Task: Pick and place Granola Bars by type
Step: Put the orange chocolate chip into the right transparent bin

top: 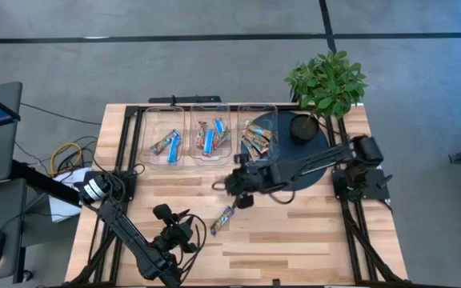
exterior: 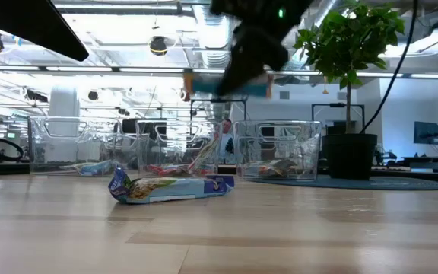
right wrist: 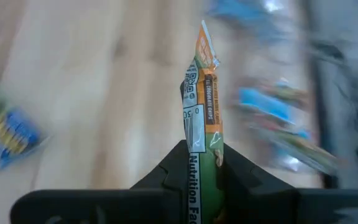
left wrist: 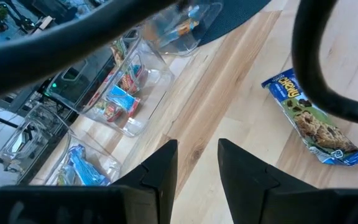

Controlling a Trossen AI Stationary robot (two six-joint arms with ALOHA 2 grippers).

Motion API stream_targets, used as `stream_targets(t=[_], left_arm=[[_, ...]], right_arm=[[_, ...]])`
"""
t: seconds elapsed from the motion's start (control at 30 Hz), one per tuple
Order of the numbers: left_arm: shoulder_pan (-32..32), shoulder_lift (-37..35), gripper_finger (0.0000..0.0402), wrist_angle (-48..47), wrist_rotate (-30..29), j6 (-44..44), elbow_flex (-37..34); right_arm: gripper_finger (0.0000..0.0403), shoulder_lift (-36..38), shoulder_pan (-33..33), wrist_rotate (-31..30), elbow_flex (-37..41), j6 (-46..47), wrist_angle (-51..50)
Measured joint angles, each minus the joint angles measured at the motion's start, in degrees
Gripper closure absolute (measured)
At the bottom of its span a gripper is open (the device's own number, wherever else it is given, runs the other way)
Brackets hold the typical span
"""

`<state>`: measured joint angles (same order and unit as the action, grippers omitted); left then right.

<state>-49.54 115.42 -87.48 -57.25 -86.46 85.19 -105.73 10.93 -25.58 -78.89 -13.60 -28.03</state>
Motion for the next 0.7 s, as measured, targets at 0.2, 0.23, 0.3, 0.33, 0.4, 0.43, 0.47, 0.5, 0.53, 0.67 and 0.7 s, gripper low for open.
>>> stream_targets(t=[0.2,0.23,0.3,0.33,0.4,0.43,0.47,0.5,0.53,0.67,0.7], left_arm=[[-0.28,0.0,0.0292,0.0,0.44,0.02,0.0],[-0.32,0.0,0.0291,-0.01,0.44,0.01,0.0],[-0.33,0.0,0.0292,0.02,0.43,0.0,0.0],[-0.33,0.0,0.0292,0.0,0.42,-0.02,0.0],[-0.33,0.0,0.0292,0.04,0.42,-0.02,0.0],[-0.33,0.0,0.0291,0.08,0.42,-0.02,0.0],[-0.33,0.0,0.0292,0.07,0.4,-0.02,0.0],[-0.33,0.0,0.0292,0.1,0.37,-0.02,0.0],[-0.31,0.0,0.0292,0.16,0.32,-0.02,0.0],[-0.31,0.0,0.0292,0.35,-0.22,-0.04,-0.23],[-0.31,-0.02,0.0291,0.41,-0.21,-0.04,-0.56]], right_arm=[[0.0358,10.45,-5.1,-4.49,-0.07,13.79,-5.18],[0.0358,12.02,-6.36,-4.76,-0.07,15.7,-6.52],[0.0358,14.55,-9.13,-4.73,-0.07,18.94,-8.58],[0.0358,15.53,-10.61,-4.71,-0.07,20.39,-10.0],[0.0358,16.57,-13.72,-4.69,-0.11,23.02,-11.87],[0.0358,16.67,-15.18,-4.69,-0.11,24.16,-12.93],[0.0358,16.56,-16.52,-4.67,-0.11,25.25,-13.79],[0.0358,16.43,-17.91,-4.5,-0.09,26.14,-14.53],[0.0358,16.39,-19.14,-4.29,0.35,26.96,-14.84],[0.0358,13.38,-22.91,-1.25,2.1,28.94,-15.1],[0.0358,12.35,-23.59,-1.15,2.37,29.04,-15.51]])
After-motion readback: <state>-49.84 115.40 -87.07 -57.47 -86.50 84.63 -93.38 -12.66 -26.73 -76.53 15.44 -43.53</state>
